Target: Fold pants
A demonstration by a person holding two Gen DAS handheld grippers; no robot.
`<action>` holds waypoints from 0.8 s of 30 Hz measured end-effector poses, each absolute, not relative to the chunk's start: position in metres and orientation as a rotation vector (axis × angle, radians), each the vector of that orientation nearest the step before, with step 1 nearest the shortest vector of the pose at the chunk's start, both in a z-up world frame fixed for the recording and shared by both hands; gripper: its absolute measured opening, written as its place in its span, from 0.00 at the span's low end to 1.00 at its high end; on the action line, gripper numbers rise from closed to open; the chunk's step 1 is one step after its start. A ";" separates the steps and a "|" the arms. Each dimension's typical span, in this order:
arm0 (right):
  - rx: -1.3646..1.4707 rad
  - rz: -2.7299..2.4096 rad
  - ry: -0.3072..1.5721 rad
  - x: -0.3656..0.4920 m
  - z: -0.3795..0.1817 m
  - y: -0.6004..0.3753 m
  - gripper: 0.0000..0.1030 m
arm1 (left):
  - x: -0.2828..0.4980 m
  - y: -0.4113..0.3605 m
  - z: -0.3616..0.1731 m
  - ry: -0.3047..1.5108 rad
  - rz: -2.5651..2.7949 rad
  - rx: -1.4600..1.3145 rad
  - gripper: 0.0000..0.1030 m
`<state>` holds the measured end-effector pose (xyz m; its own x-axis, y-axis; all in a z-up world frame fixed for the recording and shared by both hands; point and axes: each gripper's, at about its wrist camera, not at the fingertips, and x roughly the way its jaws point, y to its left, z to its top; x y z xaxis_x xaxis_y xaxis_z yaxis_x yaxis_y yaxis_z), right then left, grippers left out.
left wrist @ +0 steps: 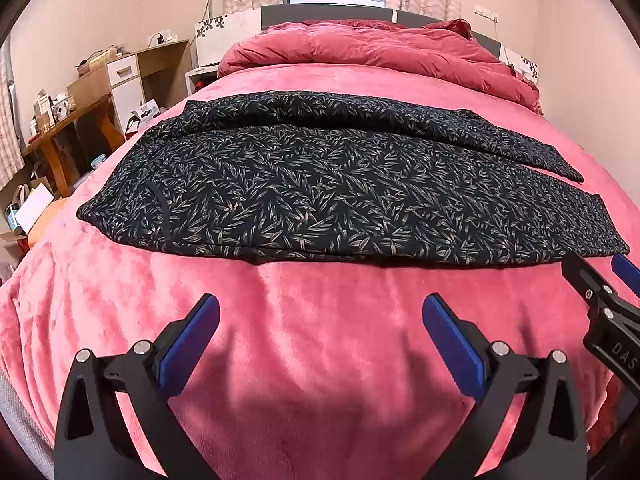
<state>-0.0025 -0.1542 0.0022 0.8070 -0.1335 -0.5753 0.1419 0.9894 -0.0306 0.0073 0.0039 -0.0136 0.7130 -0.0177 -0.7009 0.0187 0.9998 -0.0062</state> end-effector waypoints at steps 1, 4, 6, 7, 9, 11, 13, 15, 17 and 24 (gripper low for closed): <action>0.014 -0.148 0.615 -0.002 0.002 -0.154 0.97 | 0.007 0.004 -0.014 0.777 -0.019 0.002 0.98; 0.014 -0.147 0.614 -0.002 0.002 -0.154 0.97 | 0.008 0.004 -0.014 0.781 -0.022 0.002 0.98; 0.013 -0.147 0.615 -0.002 0.002 -0.154 0.97 | 0.008 0.003 -0.014 0.782 -0.021 0.003 0.98; 0.013 -0.147 0.615 -0.002 0.002 -0.154 0.97 | 0.008 0.004 -0.014 0.784 -0.022 0.003 0.98; 0.014 -0.147 0.615 -0.002 0.002 -0.155 0.97 | 0.008 0.004 -0.015 0.785 -0.021 0.002 0.98; 0.014 -0.146 0.616 -0.001 0.002 -0.154 0.97 | 0.008 0.004 -0.015 0.787 -0.022 0.003 0.98; 0.014 -0.146 0.614 -0.002 0.002 -0.155 0.97 | 0.008 0.004 -0.015 0.787 -0.023 0.003 0.98; 0.014 -0.147 0.614 -0.001 0.002 -0.154 0.97 | 0.008 0.004 -0.015 0.790 -0.025 0.004 0.98; 0.016 -0.147 0.613 -0.001 0.002 -0.154 0.97 | 0.008 0.004 -0.015 0.792 -0.027 0.004 0.98; 0.023 -0.167 0.594 -0.002 0.005 -0.158 0.97 | 0.012 0.009 -0.016 0.806 -0.032 -0.016 0.98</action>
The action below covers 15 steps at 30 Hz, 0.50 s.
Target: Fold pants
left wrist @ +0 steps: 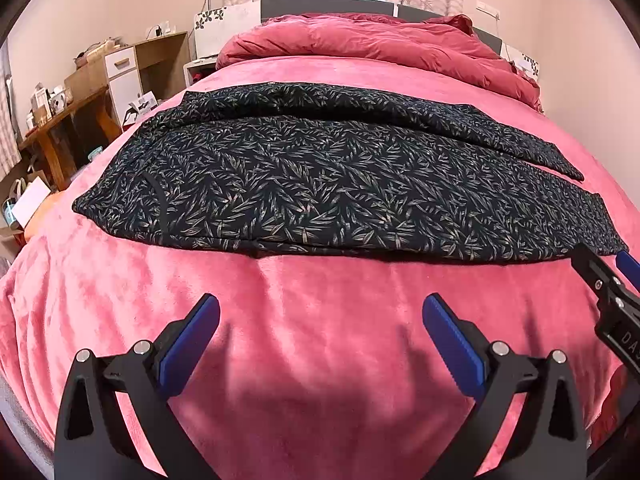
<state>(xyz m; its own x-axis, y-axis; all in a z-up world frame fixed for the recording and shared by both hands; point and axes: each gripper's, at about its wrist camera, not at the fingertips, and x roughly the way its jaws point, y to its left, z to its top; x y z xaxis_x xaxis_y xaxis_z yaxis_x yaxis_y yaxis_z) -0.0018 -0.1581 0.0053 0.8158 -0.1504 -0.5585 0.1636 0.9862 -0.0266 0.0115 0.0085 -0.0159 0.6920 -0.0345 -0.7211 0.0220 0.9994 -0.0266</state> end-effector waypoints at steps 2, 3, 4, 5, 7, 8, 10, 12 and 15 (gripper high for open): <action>0.030 -0.174 0.576 -0.002 0.007 -0.163 0.97 | 0.014 0.012 -0.016 0.812 -0.062 -0.031 0.98; 0.040 -0.165 0.568 -0.001 0.008 -0.167 0.97 | 0.016 0.016 -0.016 0.821 -0.106 -0.061 0.98; 0.061 -0.140 0.558 0.000 0.009 -0.172 0.97 | 0.017 0.022 -0.015 0.823 -0.142 -0.101 0.98; 0.088 -0.119 0.554 0.001 0.009 -0.178 0.97 | 0.017 0.027 -0.015 0.818 -0.163 -0.136 0.98; 0.160 -0.120 0.574 0.003 0.007 -0.192 0.97 | 0.018 0.042 -0.014 0.797 -0.206 -0.235 0.98; 0.191 -0.131 0.585 0.004 0.006 -0.199 0.97 | 0.020 0.051 -0.014 0.794 -0.217 -0.283 0.98; 0.254 -0.138 0.598 0.004 0.005 -0.214 0.97 | 0.024 0.061 -0.016 0.804 -0.192 -0.321 0.98; 0.308 -0.149 0.595 0.003 0.005 -0.228 0.97 | 0.029 0.075 -0.018 0.811 -0.158 -0.348 0.98; 0.403 -0.188 0.589 0.001 0.004 -0.255 0.97 | 0.036 0.103 -0.021 0.797 -0.112 -0.410 0.98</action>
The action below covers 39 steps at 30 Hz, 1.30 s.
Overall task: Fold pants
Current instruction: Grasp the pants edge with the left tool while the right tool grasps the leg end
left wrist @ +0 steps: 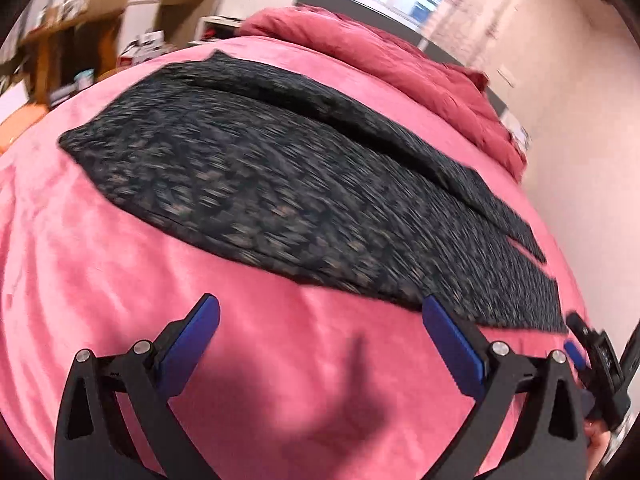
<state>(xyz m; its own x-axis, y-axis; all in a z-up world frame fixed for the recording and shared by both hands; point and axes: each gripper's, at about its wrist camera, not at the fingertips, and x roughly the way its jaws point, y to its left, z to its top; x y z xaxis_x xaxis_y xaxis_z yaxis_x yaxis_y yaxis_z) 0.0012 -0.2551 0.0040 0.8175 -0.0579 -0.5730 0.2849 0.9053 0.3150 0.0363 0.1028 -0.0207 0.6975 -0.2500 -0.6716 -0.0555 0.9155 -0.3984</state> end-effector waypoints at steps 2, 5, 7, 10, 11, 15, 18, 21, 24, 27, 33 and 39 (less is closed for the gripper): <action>0.526 -0.217 0.588 0.001 0.001 -0.284 0.97 | 0.042 0.120 -0.023 0.792 -0.075 -0.442 0.98; 0.711 -0.232 0.602 0.000 -0.009 -0.327 0.93 | 0.054 0.155 -0.026 0.773 0.002 -0.507 0.98; 0.822 -0.250 0.617 0.001 -0.020 -0.354 0.88 | 0.059 0.175 -0.030 0.766 0.024 -0.550 0.97; 0.970 -0.266 0.617 0.000 -0.036 -0.387 0.77 | 0.069 0.195 -0.040 0.776 0.050 -0.604 0.96; 1.011 -0.254 0.610 0.001 -0.041 -0.395 0.74 | 0.073 0.201 -0.042 0.776 0.051 -0.622 0.94; 1.064 -0.233 0.587 0.010 -0.047 -0.411 0.69 | 0.082 0.209 -0.048 0.755 0.037 -0.641 0.90; 1.110 -0.206 0.578 0.022 -0.054 -0.420 0.59 | 0.091 0.217 -0.052 0.743 0.016 -0.659 0.81; 1.144 -0.193 0.586 0.034 -0.061 -0.431 0.44 | 0.095 0.222 -0.055 0.747 0.028 -0.678 0.63; 1.163 -0.197 0.586 0.040 -0.066 -0.436 0.29 | 0.104 0.231 -0.058 0.766 0.053 -0.690 0.37; 1.150 -0.205 0.598 0.045 -0.069 -0.441 0.11 | 0.110 0.243 -0.065 0.784 0.044 -0.751 0.13; 1.128 -0.204 0.570 0.035 -0.068 -0.446 0.05 | 0.108 0.249 -0.063 0.784 0.005 -0.769 0.07; 0.976 -0.218 0.555 0.024 -0.038 -0.435 0.05 | 0.084 0.260 -0.044 0.754 -0.043 -0.806 0.06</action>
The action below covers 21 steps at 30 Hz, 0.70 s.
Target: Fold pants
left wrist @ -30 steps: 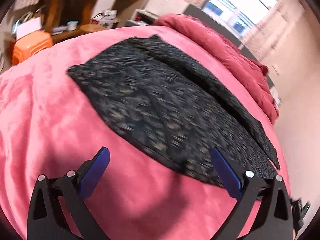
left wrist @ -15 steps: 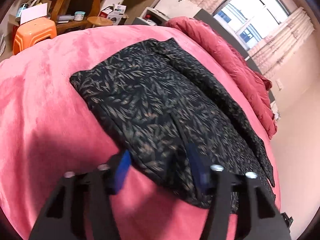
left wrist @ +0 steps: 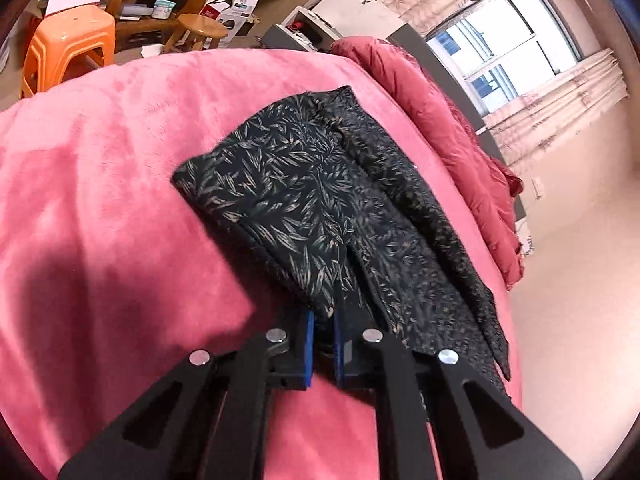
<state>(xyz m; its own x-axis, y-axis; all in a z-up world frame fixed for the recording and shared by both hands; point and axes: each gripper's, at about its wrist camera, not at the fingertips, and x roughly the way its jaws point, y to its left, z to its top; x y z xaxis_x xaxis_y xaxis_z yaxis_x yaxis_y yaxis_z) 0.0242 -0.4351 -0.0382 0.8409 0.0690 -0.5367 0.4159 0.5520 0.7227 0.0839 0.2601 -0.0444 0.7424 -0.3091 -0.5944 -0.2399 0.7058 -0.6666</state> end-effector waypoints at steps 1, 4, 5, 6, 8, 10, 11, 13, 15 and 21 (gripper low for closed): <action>0.953 -0.223 0.571 0.021 -0.034 -0.434 0.05 | 0.080 0.261 -0.041 0.753 -0.047 -0.800 0.06; 0.935 -0.217 0.596 0.013 -0.026 -0.435 0.05 | 0.064 0.262 -0.034 0.749 -0.059 -0.780 0.06; 0.929 -0.214 0.605 0.010 -0.023 -0.436 0.05 | 0.059 0.263 -0.033 0.750 -0.055 -0.777 0.06; 0.926 -0.210 0.612 0.004 -0.019 -0.438 0.05 | 0.050 0.264 -0.032 0.756 -0.052 -0.774 0.06; 0.921 -0.203 0.624 -0.004 -0.015 -0.440 0.05 | 0.036 0.263 -0.031 0.771 -0.051 -0.751 0.06; 0.917 -0.199 0.653 -0.015 -0.012 -0.441 0.05 | 0.024 0.264 -0.031 0.782 -0.042 -0.730 0.06; 0.915 -0.197 0.672 -0.019 -0.014 -0.441 0.05 | 0.018 0.265 -0.032 0.788 -0.036 -0.720 0.06; 0.924 -0.203 0.724 -0.023 -0.022 -0.443 0.05 | 0.013 0.263 -0.037 0.801 -0.033 -0.697 0.06; 0.956 -0.200 0.772 -0.021 -0.036 -0.447 0.05 | 0.012 0.262 -0.046 0.815 -0.024 -0.683 0.07; 1.101 -0.157 0.778 -0.025 -0.062 -0.457 0.07 | 0.013 0.271 -0.059 0.792 -0.007 -0.731 0.27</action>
